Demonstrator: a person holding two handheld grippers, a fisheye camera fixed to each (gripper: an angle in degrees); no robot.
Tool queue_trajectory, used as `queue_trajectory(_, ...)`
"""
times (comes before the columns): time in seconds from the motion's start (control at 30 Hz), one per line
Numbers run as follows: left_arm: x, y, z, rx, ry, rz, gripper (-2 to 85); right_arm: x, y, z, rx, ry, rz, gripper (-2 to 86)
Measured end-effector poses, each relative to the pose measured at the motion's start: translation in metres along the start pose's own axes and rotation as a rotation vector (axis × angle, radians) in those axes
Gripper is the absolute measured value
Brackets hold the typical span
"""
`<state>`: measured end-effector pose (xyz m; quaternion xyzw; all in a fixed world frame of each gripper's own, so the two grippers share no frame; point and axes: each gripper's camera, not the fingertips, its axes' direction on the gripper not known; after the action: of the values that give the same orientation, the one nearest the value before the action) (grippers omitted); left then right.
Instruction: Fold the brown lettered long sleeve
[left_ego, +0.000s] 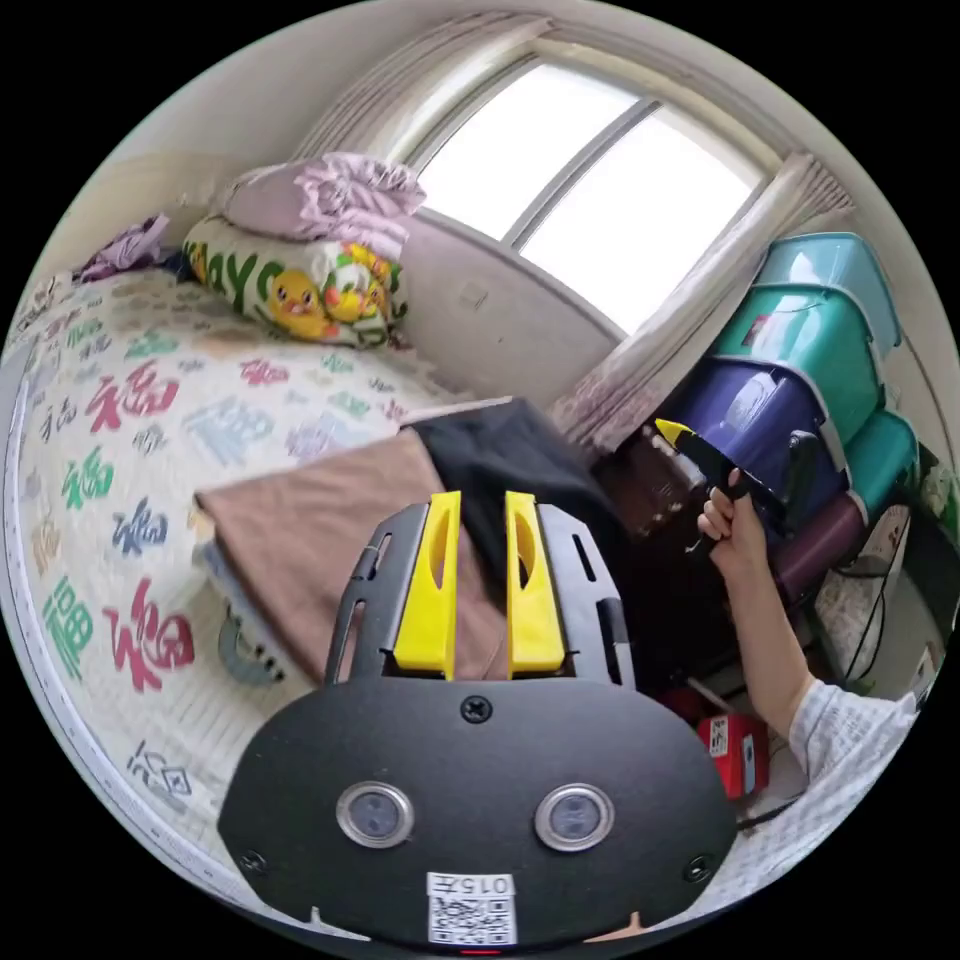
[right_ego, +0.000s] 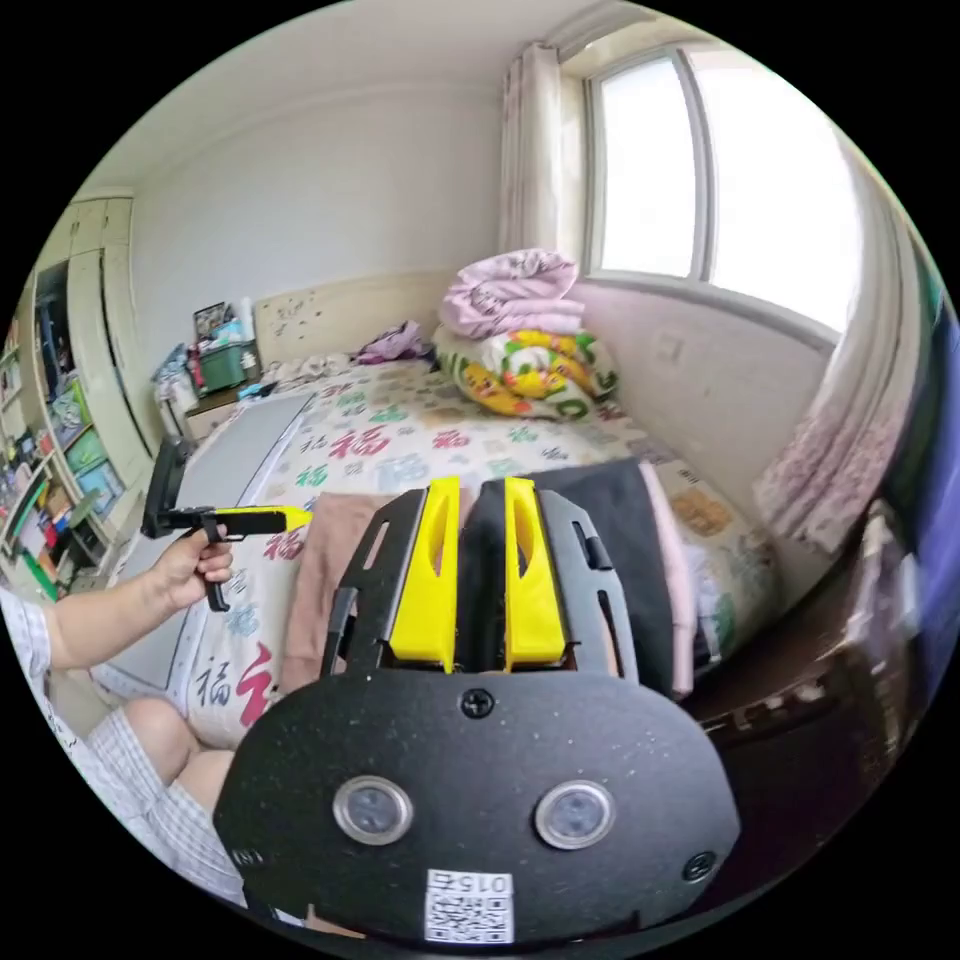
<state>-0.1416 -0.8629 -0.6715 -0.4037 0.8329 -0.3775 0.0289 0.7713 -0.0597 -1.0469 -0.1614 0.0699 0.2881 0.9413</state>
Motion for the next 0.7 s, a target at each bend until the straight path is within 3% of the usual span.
queue_trajectory(0.13,-0.075,0.066,-0.01,-0.083,-0.004,-0.149,7.5,-0.064,0.091,0.108,-0.165,-0.321,-0.019,9.7)
queue_trajectory(0.23,-0.111,0.103,-0.012,-0.103,-0.031,-0.234,7.9,-0.129,0.127,0.159,-0.258,-0.419,-0.114,11.8)
queue_trajectory(0.4,-0.136,0.129,0.014,-0.161,0.045,-0.308,8.1,-0.223,0.169,0.227,-0.456,-0.37,-0.374,13.2)
queue_trajectory(0.53,-0.141,0.133,0.023,-0.163,0.065,-0.311,8.2,-0.236,0.185,0.263,-0.508,-0.224,-0.438,6.2)
queue_trajectory(0.7,-0.152,0.127,0.032,-0.165,0.126,-0.301,9.7,-0.167,0.178,0.261,-0.472,-0.438,-0.124,2.0)
